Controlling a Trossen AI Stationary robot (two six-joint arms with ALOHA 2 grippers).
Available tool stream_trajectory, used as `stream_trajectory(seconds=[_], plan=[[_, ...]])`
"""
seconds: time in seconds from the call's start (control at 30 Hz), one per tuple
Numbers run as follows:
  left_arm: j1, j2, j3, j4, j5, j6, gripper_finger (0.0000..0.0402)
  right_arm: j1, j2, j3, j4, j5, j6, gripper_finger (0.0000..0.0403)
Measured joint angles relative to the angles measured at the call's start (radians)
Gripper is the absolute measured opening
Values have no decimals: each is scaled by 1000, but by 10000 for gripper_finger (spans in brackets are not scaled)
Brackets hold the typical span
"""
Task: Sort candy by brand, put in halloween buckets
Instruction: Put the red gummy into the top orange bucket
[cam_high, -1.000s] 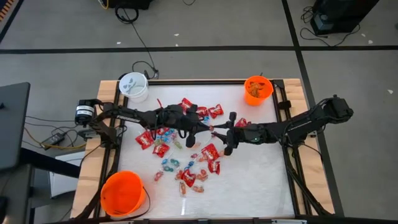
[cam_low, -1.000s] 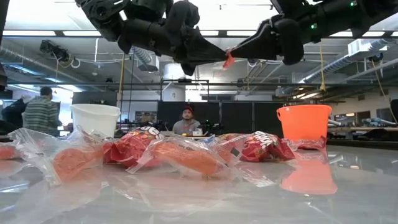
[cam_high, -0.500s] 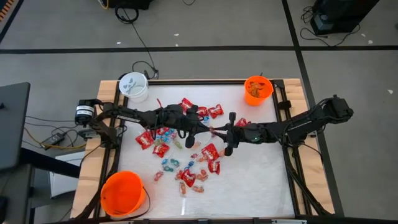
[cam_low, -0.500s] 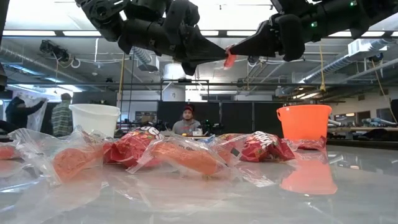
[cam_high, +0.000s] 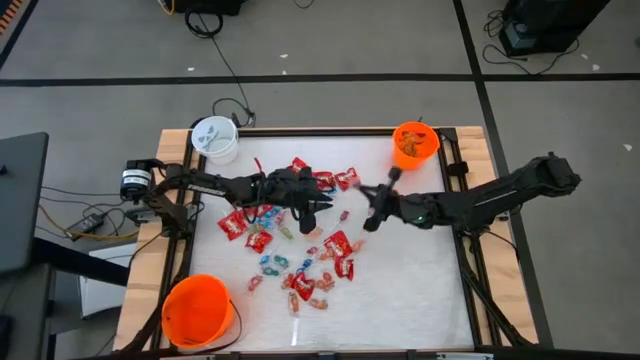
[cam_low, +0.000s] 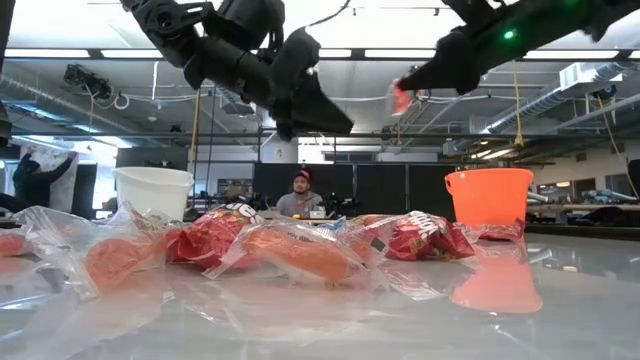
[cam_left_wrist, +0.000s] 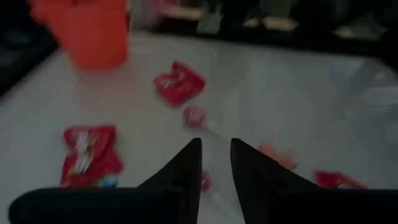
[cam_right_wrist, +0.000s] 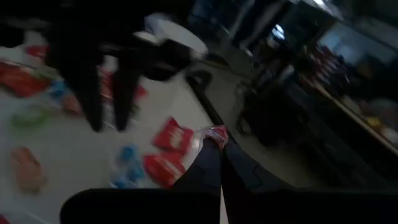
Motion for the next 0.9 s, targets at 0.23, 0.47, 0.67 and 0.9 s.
stream_trajectory(seconds=[0.23,0.47,0.67,0.9], plan=[[11,0,0,6,-15,13,99,-225,-208,30,-422,-66,336,2],[11,0,0,97,-16,12,99,-556,-191,180,-803,-199,549,6],[11,0,0,145,-16,12,99,-749,-120,245,-859,-221,460,8],[11,0,0,54,-2,12,99,-906,11,224,-892,-342,465,17]])
